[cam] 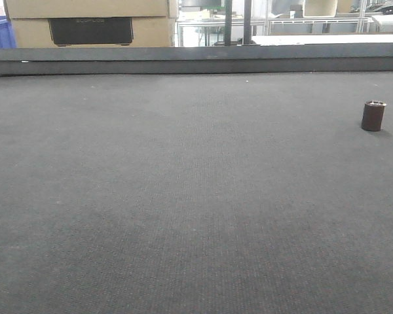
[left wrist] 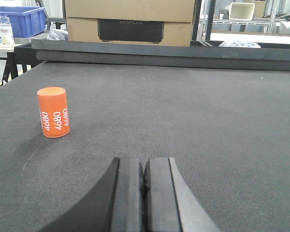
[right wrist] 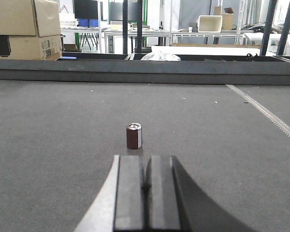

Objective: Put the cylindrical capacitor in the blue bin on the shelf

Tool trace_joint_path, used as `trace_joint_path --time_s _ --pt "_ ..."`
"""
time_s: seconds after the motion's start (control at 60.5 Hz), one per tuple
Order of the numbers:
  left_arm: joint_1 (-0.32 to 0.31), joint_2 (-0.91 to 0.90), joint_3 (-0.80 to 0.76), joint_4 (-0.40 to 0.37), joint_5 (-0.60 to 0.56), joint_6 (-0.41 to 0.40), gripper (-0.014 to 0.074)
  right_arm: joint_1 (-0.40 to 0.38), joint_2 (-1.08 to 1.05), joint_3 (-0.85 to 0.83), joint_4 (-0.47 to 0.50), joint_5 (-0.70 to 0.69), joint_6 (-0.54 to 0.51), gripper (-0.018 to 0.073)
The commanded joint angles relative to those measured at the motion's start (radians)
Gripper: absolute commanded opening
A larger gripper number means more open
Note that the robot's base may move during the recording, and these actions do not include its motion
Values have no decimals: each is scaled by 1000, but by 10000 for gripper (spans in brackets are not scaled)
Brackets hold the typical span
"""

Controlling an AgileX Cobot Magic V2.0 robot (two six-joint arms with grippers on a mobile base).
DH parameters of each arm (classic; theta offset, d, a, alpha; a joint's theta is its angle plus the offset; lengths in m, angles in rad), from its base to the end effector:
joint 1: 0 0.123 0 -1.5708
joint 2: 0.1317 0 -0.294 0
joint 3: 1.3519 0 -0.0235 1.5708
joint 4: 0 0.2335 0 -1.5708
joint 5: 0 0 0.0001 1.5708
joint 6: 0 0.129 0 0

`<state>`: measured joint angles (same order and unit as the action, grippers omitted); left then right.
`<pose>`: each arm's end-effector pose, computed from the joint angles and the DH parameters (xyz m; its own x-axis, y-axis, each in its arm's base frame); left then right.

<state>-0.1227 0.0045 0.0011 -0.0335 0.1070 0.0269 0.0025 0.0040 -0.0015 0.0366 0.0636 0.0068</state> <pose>0.0679 -0.0088 0.2020 -0.0260 -0.0033 -0.9997 0.1258 0.9920 -0.0065 0.0683 0.0005 0.2086 0.0209 0.0434 -0.9988 -0.0057 0.9990 0.0433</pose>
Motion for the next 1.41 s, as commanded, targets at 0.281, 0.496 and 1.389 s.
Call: trace_joint_path --time_s 0.281,0.496,1.389 --pt "0 -5 -1 -6 -22 -4 -111 -2 -4 2 2 -20 -7 -160" --pt "0 -5 -1 -6 -71 -4 -111 -2 -4 2 2 -22 -7 -160" --pt "0 315 -617 109 184 -4 27 -2 254 -606 2 160 -7 -160"
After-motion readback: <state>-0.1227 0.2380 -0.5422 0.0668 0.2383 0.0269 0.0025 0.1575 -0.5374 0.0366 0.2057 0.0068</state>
